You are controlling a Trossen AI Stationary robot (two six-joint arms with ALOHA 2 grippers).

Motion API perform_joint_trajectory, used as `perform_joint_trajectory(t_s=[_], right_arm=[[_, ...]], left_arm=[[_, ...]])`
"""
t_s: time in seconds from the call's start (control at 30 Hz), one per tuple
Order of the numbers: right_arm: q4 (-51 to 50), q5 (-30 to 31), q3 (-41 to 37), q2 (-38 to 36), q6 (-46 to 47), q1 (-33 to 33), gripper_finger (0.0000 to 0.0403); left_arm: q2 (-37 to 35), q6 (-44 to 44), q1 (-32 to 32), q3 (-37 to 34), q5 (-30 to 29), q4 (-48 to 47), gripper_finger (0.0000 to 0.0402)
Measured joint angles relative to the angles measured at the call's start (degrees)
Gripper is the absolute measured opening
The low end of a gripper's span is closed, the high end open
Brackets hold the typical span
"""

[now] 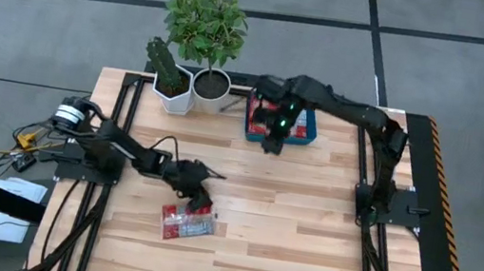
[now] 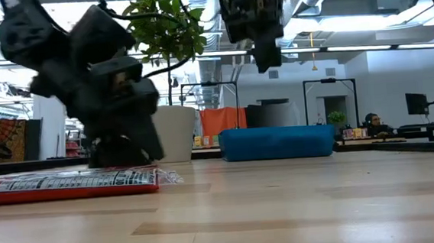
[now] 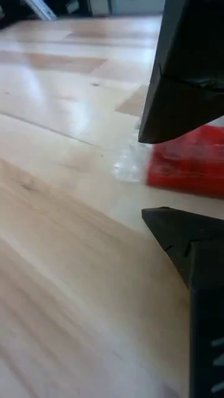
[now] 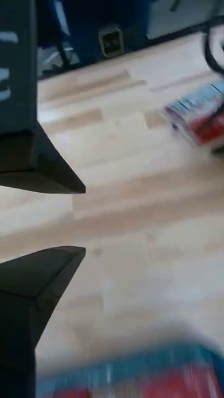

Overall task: Sort popcorn bags into baskets
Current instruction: Put the red popcorn bag into the blue container

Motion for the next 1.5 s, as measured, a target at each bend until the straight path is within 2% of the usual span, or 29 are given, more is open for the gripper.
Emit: perform_joint_trajectory(t_s=[0.1, 0.17, 0.23, 0.37, 0.43, 0.5, 0.63, 0.73, 0.83, 0.93, 1.03, 1.1, 1.2, 1.4, 1.5], right_arm=[[-0.6, 0.0, -0.1, -1.8, 2.0, 4.6, 0.0164], [-0.4, 0.5, 0.0, -3.4, 3.6, 7.5, 0.0162], [-0.3, 3.0, 0.0, -4.9, 6.2, 10.4, 0.0159], [-0.4, 10.0, 0.0, -9.3, 13.1, 15.6, 0.0153], [-0.4, 13.3, 0.0, -11.4, 16.9, 18.3, 0.0150], [-0.3, 16.8, 0.0, -13.2, 20.2, 21.3, 0.0148], [-1.7, 25.9, 0.0, -15.5, 25.3, 27.9, 0.0142], [-3.5, 31.6, -0.1, -16.2, 28.0, 32.9, 0.0136], [-4.2, 37.6, 0.0, -16.2, 30.0, 37.5, 0.0129], [-5.9, 42.6, -0.1, -15.6, 30.8, 41.7, 0.0123], [-5.5, 43.9, -0.7, -15.5, 30.9, 44.6, 0.0117], [-4.5, 44.2, -2.1, -15.5, 31.3, 46.0, 0.0114], [-4.4, 46.4, -4.0, -15.4, 33.3, 47.0, 0.0111], [-4.1, 48.1, -7.7, -15.4, 35.8, 47.5, 0.0108], [-2.4, 48.4, -9.4, -15.4, 37.4, 47.5, 0.0108]], left_arm=[[1.0, 4.4, 3.4, 2.5, 6.4, 0.4, 0.0183], [-0.9, 7.7, 4.6, 4.6, 9.9, -4.2, 0.0183], [-4.2, 12.3, 5.3, 6.8, 10.8, -11.8, 0.0183], [-11.8, 18.8, 5.0, 12.5, 7.6, -34.4, 0.0183], [-15.1, 19.5, 4.5, 15.3, 5.2, -45.5, 0.0183], [-18.2, 18.0, 3.3, 17.5, 2.6, -52.6, 0.0183], [-24.6, 7.3, -1.5, 18.9, 0.2, -60.9, 0.0183], [-29.1, -4.3, -8.3, 18.9, -3.2, -64.6, 0.0183], [-32.1, -18.3, -18.7, 18.9, -9.9, -66.8, 0.0183], [-32.0, -33.7, -29.4, 18.9, -18.8, -67.6, 0.0183], [-28.4, -47.7, -37.4, 18.9, -25.1, -68.1, 0.0183], [-24.5, -55.5, -40.5, 18.9, -26.2, -68.8, 0.0183], [-17.0, -62.3, -42.3, 18.9, -25.6, -68.4, 0.0183], [-4.6, -66.0, -40.9, 19.0, -22.3, -61.0, 0.0183], [-1.0, -64.0, -39.5, 19.5, -23.9, -54.1, 0.0183]])
